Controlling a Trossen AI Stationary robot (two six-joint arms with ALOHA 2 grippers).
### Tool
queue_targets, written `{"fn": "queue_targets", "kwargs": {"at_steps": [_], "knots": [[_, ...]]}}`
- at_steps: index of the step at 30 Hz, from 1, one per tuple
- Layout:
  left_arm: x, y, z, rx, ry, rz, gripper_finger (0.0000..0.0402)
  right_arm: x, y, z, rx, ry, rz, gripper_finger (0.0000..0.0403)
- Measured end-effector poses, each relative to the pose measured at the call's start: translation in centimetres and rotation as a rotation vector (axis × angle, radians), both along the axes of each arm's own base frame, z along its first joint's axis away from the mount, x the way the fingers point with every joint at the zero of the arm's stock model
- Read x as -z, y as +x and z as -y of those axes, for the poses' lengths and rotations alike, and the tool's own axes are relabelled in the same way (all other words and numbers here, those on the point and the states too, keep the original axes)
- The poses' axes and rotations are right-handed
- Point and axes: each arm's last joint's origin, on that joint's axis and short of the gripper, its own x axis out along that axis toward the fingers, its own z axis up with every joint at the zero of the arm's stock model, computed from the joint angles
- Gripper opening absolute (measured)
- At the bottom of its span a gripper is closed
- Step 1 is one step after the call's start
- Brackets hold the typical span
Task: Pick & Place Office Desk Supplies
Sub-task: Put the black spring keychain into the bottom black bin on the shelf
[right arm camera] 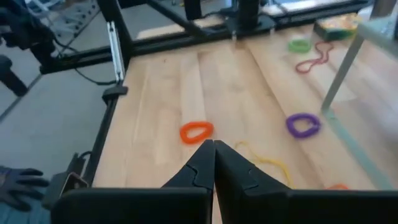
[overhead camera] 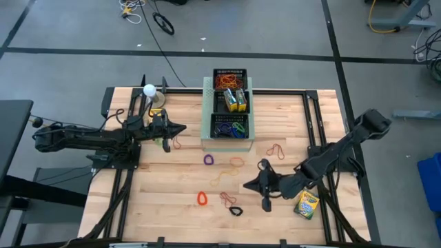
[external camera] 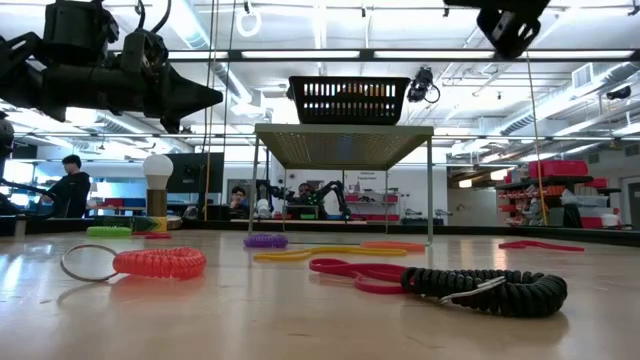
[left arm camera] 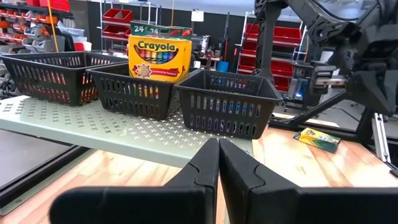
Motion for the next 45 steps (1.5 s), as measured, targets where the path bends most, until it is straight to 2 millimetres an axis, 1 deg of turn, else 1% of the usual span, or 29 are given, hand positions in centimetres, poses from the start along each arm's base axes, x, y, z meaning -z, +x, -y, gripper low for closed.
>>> {"fn": "queue_targets", "kwargs": {"at_steps": [3,6,11,15,18,24,27,29,32,34,38,40,45], "knots": [[0.0,0.0,0.0,0.000,0.000,0.001,0.0020,0.4,0.3,0.0,0.020,0.013,-0.012,0.0018],[0.0,0.0,0.0,0.000,0.000,0.001,0.0020,0.8,0.6,0.1,0.028,0.007,-0.023,0.0045],[0.0,0.0,0.0,0.000,0.000,0.001,0.0020,-0.4,1.7,-0.7,0.023,-0.045,-0.069,0.0097],[0.0,0.0,0.0,0.000,0.000,0.001,0.0020,-0.5,2.5,-1.2,0.029,-0.105,-0.159,0.0127],[0.0,0.0,0.0,0.000,-0.001,-0.003,0.0020,0.2,3.0,-1.5,0.034,-0.132,-0.190,0.0147],[0.2,0.0,0.0,-0.001,-0.005,-0.017,0.0020,2.3,3.6,-2.1,0.029,-0.160,-0.242,0.0186],[0.2,0.0,0.0,-0.001,-0.005,-0.017,0.0020,2.4,3.7,-2.3,0.033,-0.148,-0.243,0.0205],[0.2,0.0,0.0,-0.001,-0.004,-0.016,0.0020,2.1,3.9,-2.8,0.028,-0.145,-0.244,0.0215],[0.2,0.0,0.0,-0.001,-0.005,-0.016,0.0020,1.1,4.6,-4.0,0.000,-0.156,-0.221,0.0224],[0.2,0.0,0.0,-0.001,-0.004,-0.014,0.0020,0.8,5.1,-4.8,-0.016,-0.182,-0.242,0.0224],[0.2,0.0,0.0,-0.001,-0.004,-0.015,0.0020,1.4,6.0,-5.8,-0.041,-0.229,-0.319,0.0224],[0.2,0.0,0.0,0.000,-0.004,-0.015,0.0020,1.8,6.4,-6.1,-0.046,-0.220,-0.346,0.0224],[0.2,0.0,0.0,0.000,-0.004,-0.015,0.0020,2.4,6.6,-6.3,-0.029,-0.194,-0.383,0.0225]]}}
